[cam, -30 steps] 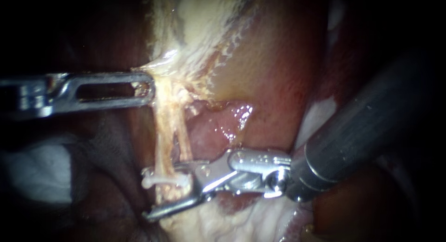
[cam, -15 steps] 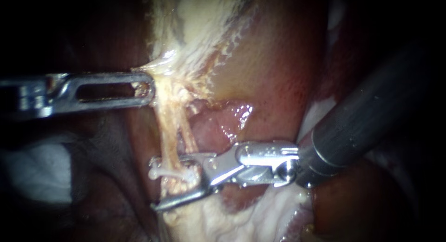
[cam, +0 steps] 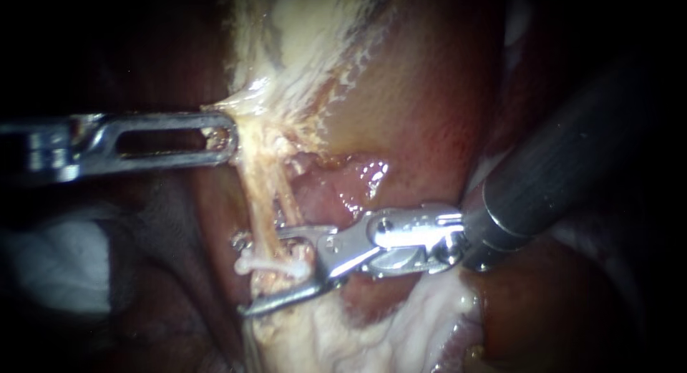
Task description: Going back first clip left tube
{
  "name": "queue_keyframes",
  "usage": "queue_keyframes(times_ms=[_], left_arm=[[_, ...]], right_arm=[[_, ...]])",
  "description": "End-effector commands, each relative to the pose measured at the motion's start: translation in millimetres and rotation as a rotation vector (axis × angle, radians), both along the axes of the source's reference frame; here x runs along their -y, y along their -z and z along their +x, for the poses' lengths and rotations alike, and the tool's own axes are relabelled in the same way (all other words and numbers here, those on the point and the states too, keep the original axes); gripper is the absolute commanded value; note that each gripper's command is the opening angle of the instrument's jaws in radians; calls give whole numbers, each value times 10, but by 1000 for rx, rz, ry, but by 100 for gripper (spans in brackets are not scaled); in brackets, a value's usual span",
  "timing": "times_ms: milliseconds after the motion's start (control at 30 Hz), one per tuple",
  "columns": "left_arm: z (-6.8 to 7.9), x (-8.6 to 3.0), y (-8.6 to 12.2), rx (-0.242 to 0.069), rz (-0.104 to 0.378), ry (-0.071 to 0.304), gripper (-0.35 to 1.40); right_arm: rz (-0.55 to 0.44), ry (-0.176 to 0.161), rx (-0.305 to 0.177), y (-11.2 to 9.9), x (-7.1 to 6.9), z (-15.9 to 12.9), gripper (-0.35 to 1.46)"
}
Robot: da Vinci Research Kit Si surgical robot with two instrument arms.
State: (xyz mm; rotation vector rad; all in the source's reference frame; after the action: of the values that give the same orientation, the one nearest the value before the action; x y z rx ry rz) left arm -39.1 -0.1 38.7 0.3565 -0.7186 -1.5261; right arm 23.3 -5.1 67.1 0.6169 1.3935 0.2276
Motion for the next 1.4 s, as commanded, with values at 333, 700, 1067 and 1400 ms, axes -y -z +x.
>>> queue_keyframes(times_ms=[333,700,1067,1400], left_arm=[[0,0,0,0,0,0,-35],[0,0,1,0,0,0,-35],[1,1,1,0,0,0,-35],[1,1,1,0,0,0,-35]], right_arm=[[17,64,-45,10,29,11,60],[14,15,-8,-2,-4,-35,60],[-9,27,-22,30,-9,-79,60],[-97,7,-16,70,-33,-141,60]])
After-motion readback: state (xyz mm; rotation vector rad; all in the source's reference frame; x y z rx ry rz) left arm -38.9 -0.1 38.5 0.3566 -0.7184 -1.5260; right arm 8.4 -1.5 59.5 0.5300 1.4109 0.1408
